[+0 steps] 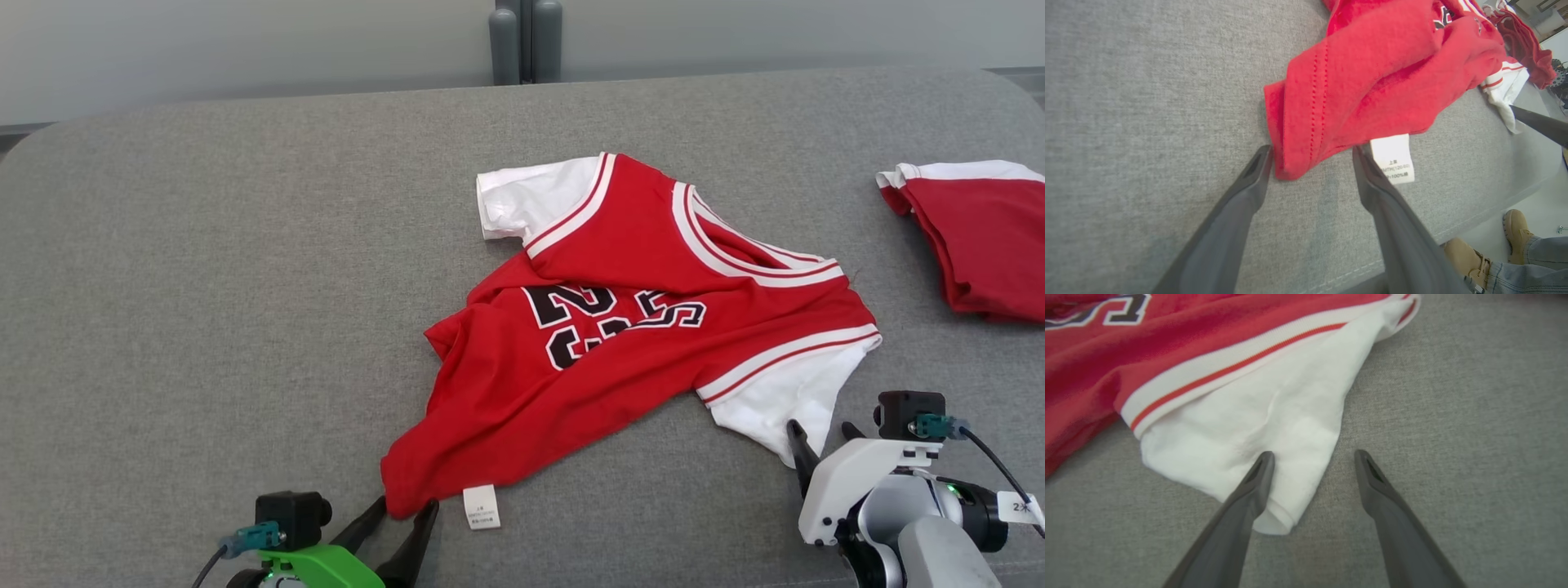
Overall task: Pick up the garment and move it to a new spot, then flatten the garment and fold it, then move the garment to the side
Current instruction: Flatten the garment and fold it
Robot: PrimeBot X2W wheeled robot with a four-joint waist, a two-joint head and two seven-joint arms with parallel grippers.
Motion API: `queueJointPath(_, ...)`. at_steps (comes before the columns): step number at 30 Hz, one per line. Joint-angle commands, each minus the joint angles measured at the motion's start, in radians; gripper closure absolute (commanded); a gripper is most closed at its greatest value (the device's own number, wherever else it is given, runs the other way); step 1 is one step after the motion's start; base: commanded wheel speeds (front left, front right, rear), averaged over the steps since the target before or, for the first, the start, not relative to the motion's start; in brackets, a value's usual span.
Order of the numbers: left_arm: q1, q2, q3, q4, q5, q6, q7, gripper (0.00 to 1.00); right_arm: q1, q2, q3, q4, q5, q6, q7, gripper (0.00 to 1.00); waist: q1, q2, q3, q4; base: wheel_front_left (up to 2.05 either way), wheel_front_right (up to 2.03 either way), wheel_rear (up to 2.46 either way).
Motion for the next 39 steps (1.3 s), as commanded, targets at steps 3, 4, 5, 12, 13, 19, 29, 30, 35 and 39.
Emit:
queueJointPath(3, -0.041, 0.005, -0.028, 0.026, -0.019, -0.003, -0.009, 0.11, -0.027, 0.001, 0.016, 0.034, 0.009, -0.001, -0.005, 0.0, 0.0, 0.0, 0.012, -0.008, 0.0, 0.0, 0.0)
queueJointPath(4, -0.049, 0.009, -0.035, 0.032, -0.026, -0.003, -0.015, 0.6, -0.034, 0.002, 0.026, 0.044, 0.019, -0.001, -0.005, 0.0, 0.0, 0.0, 0.016, -0.01, 0.0, 0.0, 0.0)
queueJointPath(5, -0.056, 0.011, -0.042, 0.036, -0.032, -0.003, -0.02, 1.0, -0.04, 0.002, 0.038, 0.054, 0.031, 0.0, -0.005, 0.0, 0.0, 0.0, 0.017, -0.012, 0.0, 0.0, 0.0)
queueJointPath(12, -0.073, 0.047, -0.094, 0.019, -0.08, -0.003, -0.021, 1.0, -0.055, 0.003, 0.059, 0.089, 0.104, -0.001, -0.02, 1.0, 0.0, 0.0, 0.017, -0.017, 0.0, 0.0, 0.0)
queueJointPath(13, -0.072, 0.053, -0.096, 0.012, -0.091, -0.003, -0.024, 1.0, -0.056, 0.001, 0.057, 0.086, 0.119, -0.001, -0.018, 1.0, 0.0, 0.0, 0.015, -0.018, 0.0, 0.0, 0.0)
queueJointPath(19, -0.027, 0.126, -0.061, -0.147, -0.181, -0.003, -0.015, 1.0, -0.051, -0.007, 0.036, -0.075, 0.25, -0.001, 0.009, 1.0, 0.0, 0.0, 0.004, -0.033, 0.0, 0.0, 0.0)
queueJointPath(29, -0.033, 0.375, 0.151, -0.736, -0.339, 0.072, 0.133, 1.0, -0.158, -0.021, -0.126, -0.675, 0.46, 0.0, 0.237, 1.0, 0.0, 0.0, 0.083, -0.061, 0.0, 0.0, 0.0)
queueJointPath(30, -0.064, 0.397, 0.174, -0.777, -0.366, 0.077, 0.162, 1.0, -0.202, -0.019, -0.139, -0.707, 0.458, 0.0, 0.267, 1.0, 0.0, 0.0, 0.101, -0.059, 0.0, 0.0, 0.0)
queueJointPath(35, -0.325, 0.482, 0.242, -0.799, -0.479, 0.076, 0.334, 1.0, -0.531, -0.006, -0.173, -0.711, 0.421, 0.0, 0.404, 1.0, 0.0, 0.0, 0.221, -0.041, 0.0, 0.0, 0.0)
queueJointPath(39, -0.617, 0.479, 0.22, -0.674, -0.51, 0.068, 0.461, 1.0, -0.853, -0.002, -0.19, -0.567, 0.326, 0.0, 0.422, 1.0, 0.0, 0.0, 0.326, -0.022, 0.0, 0.0, 0.0)
